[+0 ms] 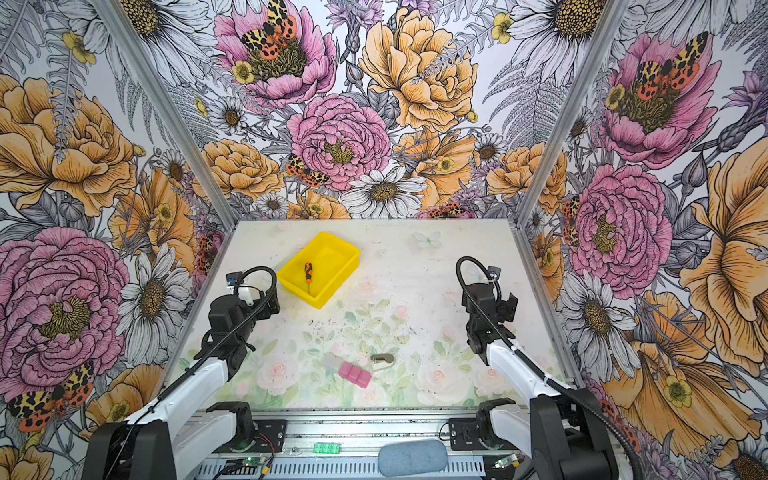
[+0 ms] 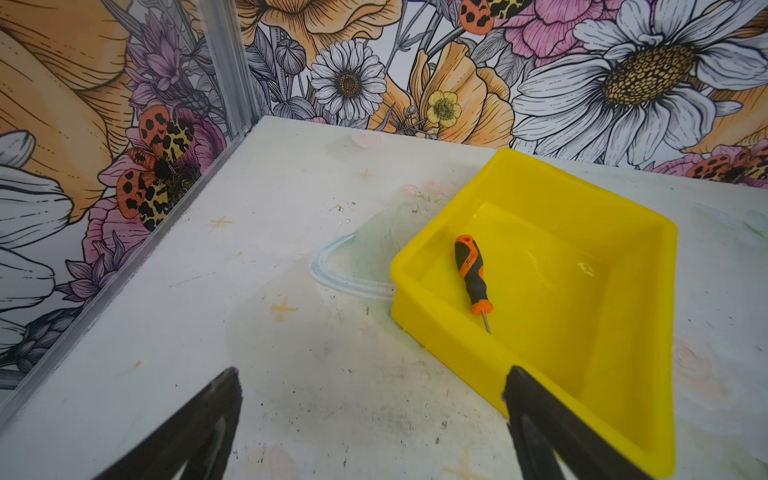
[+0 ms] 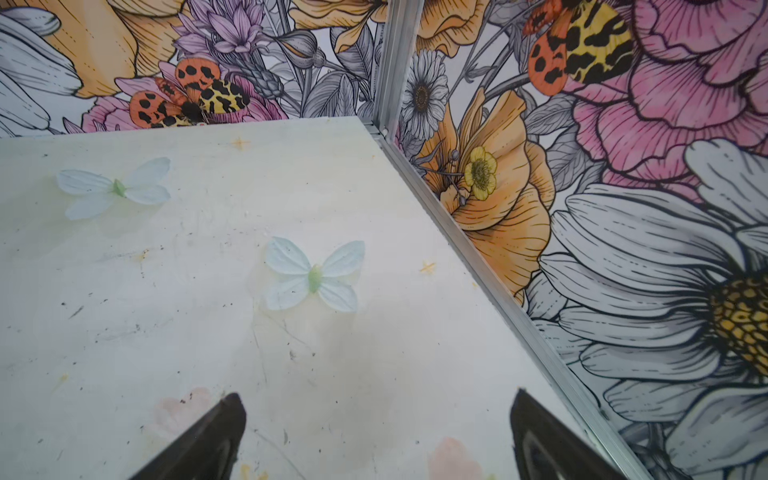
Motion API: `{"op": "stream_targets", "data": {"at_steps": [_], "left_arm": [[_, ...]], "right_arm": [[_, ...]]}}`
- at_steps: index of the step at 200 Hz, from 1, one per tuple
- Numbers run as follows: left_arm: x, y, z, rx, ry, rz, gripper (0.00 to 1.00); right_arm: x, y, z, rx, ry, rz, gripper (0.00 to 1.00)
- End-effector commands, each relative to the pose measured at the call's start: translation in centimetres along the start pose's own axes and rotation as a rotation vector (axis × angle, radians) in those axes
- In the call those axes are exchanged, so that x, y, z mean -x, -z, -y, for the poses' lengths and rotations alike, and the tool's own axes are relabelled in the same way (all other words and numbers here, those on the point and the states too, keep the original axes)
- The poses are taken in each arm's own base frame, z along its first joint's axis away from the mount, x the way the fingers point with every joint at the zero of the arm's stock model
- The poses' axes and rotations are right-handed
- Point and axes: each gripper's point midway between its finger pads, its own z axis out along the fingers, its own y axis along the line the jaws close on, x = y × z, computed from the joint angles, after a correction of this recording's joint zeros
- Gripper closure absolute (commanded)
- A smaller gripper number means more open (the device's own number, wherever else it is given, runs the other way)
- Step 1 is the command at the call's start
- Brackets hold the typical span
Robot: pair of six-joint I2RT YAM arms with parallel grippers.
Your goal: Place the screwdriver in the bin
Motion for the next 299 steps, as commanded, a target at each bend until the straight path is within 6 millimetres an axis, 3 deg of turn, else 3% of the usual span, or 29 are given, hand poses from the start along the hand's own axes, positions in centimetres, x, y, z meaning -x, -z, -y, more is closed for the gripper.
{"op": "stream_targets", "data": {"at_steps": [1,53,81,134,168,186,299], "left_arm": [[1.9,-0.7,-0.2,-0.003,0.001,0.113,0.01],[2.2,-3.3,1.1,-0.066,-0.02,0.159,0.01],[2.0,-4.7,2.3,-0.106,-0.078,0.129,0.01],[0.3,-6.3,3.3,-0.157,-0.12,0.139,0.01],[0.0,-6.5,2.4,-0.123,-0.091,0.136,0.01],[0.3,-6.7,0.9,-0.019,-0.059,0.137,0.01],[0.3,-6.7,1.0,-0.014,-0.065,0.136,0.02]], "right_arm": [[3.0,-1.3,-1.4,0.105,-0.034,0.145,0.01],[2.9,-3.5,-3.6,0.216,-0.022,0.165,0.01],[1.6,-4.3,-4.6,0.248,-0.007,0.158,0.01],[0.6,-4.8,-4.3,0.243,-0.029,0.17,0.01],[0.6,-4.8,-4.2,0.241,-0.029,0.174,0.01],[0.5,-4.8,-4.3,0.242,-0.03,0.172,0.0],[0.6,-4.7,-4.2,0.242,-0.032,0.181,0.01]]}}
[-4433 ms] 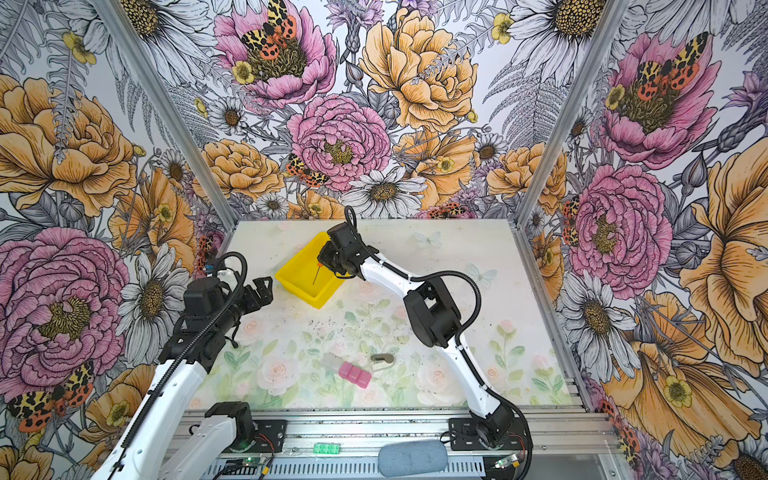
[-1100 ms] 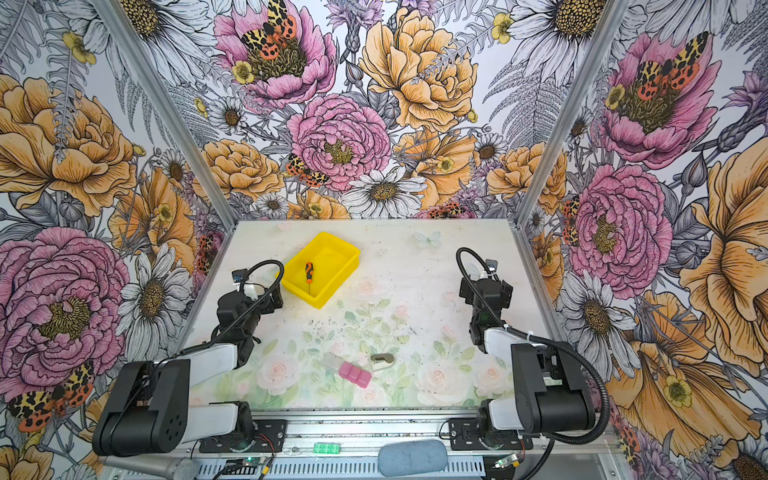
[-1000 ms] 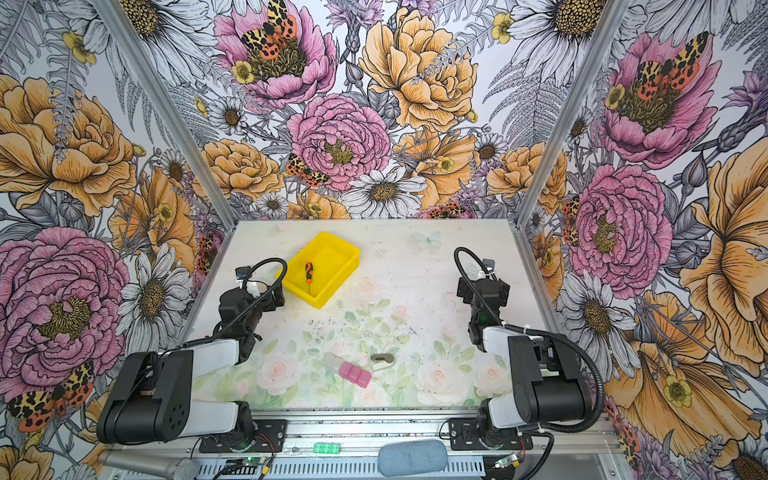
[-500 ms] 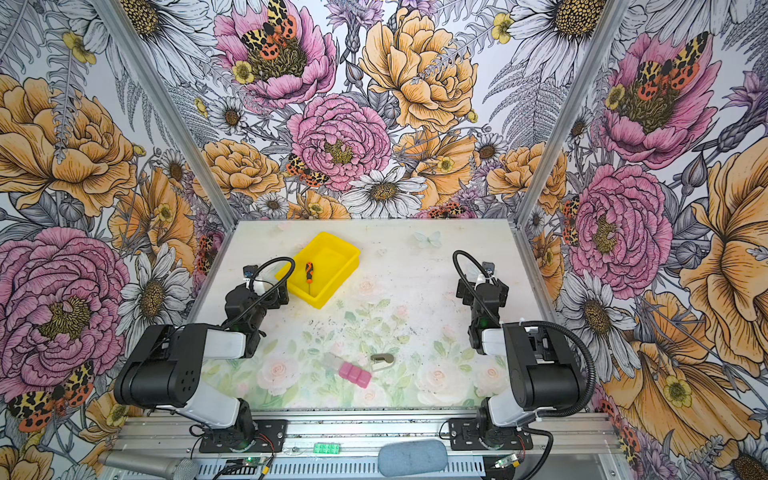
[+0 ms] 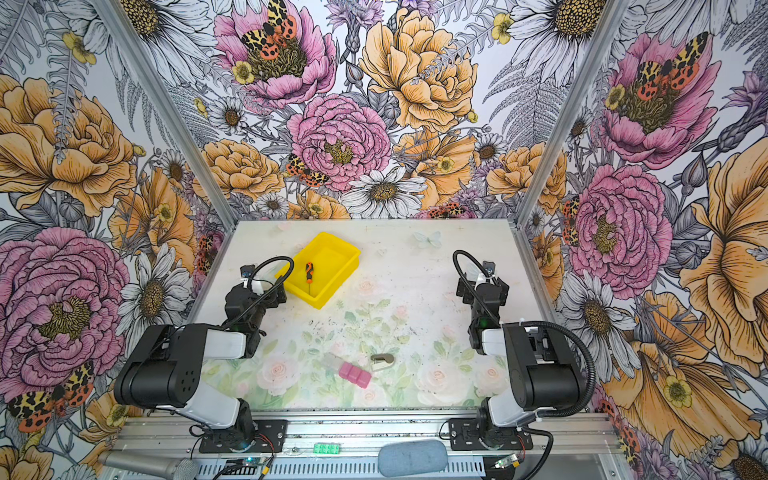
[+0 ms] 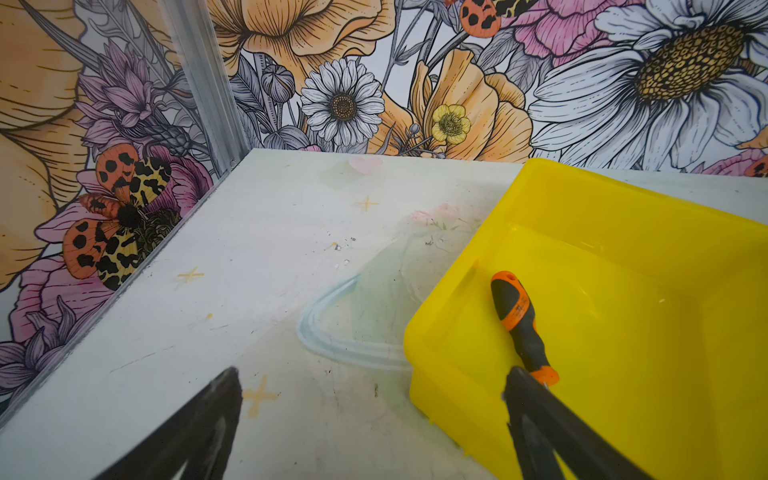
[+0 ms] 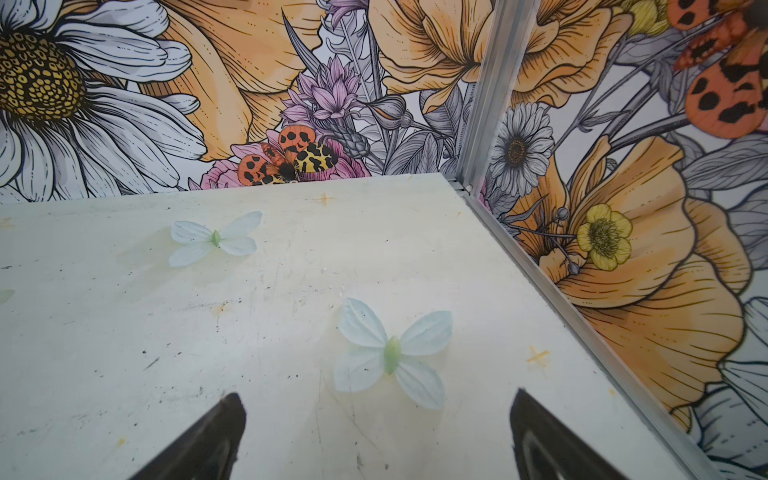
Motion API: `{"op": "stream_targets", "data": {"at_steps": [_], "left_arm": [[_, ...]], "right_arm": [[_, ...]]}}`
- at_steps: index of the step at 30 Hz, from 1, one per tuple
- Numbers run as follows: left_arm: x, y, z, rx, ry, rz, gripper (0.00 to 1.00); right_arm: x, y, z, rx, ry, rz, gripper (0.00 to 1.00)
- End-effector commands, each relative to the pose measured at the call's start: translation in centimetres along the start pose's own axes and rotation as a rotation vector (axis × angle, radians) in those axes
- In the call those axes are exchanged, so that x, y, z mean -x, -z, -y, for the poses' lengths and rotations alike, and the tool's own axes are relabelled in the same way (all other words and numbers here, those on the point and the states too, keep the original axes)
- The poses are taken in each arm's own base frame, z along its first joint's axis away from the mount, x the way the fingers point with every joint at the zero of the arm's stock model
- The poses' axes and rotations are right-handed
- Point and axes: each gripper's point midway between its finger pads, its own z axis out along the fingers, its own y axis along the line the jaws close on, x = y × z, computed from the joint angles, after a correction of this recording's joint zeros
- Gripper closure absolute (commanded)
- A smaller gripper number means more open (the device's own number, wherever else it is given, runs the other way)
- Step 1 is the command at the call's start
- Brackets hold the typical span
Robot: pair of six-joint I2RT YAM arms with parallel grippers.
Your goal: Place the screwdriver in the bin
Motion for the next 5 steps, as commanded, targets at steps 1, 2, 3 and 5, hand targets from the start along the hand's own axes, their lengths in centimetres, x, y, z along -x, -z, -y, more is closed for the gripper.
{"op": "stream_targets", "data": {"at_steps": [1,2,3,5], "left_arm": [[1.56,-0.19,0.13,0.008,0.01,0.049,0.01],[1.57,-0.19,0.13,0.008,0.011,0.05,0.01],[1.54,-0.2,0.1,0.008,0.011,0.049,0.01],[1.51,-0.17,0.13,0.008,0.011,0.049,0.01]], "right_arm": [[-0.05,-0.02,-0.07,0.01,0.001,0.01,0.01],[-0.01,-0.02,-0.07,0.01,0.001,0.011,0.01],[0.03,-0.02,-0.09,0.011,0.001,0.012,0.0],[-0.03,-0.01,-0.09,0.012,0.001,0.01,0.01]]}}
